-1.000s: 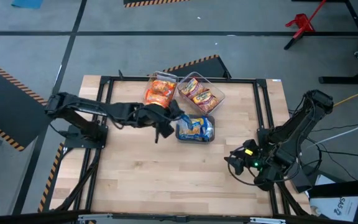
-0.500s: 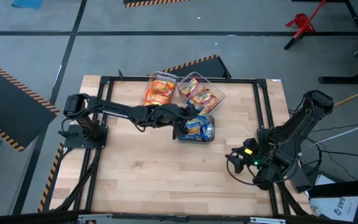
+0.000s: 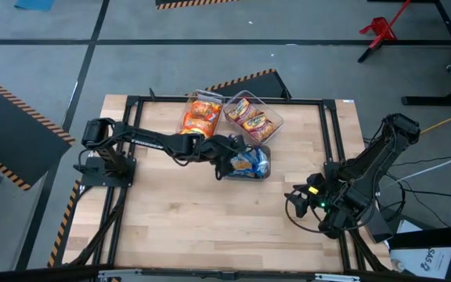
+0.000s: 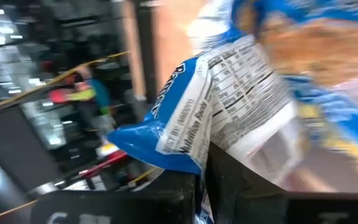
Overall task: Sort Maruchan noodles
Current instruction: Put the blue noodle pack into the black transparent bin
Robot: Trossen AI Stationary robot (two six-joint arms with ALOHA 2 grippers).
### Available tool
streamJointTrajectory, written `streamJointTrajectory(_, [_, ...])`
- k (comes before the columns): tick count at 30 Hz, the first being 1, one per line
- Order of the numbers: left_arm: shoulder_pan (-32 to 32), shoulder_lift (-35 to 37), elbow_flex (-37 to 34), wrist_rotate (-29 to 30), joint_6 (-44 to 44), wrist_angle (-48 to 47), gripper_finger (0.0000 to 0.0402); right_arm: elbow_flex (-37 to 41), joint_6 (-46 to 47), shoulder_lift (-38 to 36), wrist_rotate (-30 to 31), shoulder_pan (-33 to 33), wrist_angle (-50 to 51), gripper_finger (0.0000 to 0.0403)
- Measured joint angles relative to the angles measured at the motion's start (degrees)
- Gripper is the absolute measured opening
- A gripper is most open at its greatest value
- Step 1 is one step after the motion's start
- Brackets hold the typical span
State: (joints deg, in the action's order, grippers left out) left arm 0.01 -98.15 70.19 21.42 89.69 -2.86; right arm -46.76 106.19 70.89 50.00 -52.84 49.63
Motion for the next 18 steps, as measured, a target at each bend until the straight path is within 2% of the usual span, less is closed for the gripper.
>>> streamJointTrajectory(7, [-0.2,0.0,0.0,-5.8,-12.2,-10.4,0.0027,0.0,-1.5,0.0,0.6,0.0,0.0,0.0273])
streamJointTrajectory(11, [-1.5,0.0,0.0,-6.4,-14.6,-12.4,0.0027,0.0,-4.0,0.0,0.6,0.0,-0.2,0.0273])
streamJointTrajectory(15, [-2.6,0.0,0.0,-9.4,-15.4,-15.1,0.0027,0.0,-9.2,0.0,0.5,1.6,-0.8,0.0273])
streamJointTrajectory(18, [-3.0,0.0,0.0,-11.0,-18.4,-16.7,0.0028,0.0,-17.0,0.0,0.6,5.3,-4.4,0.0273])
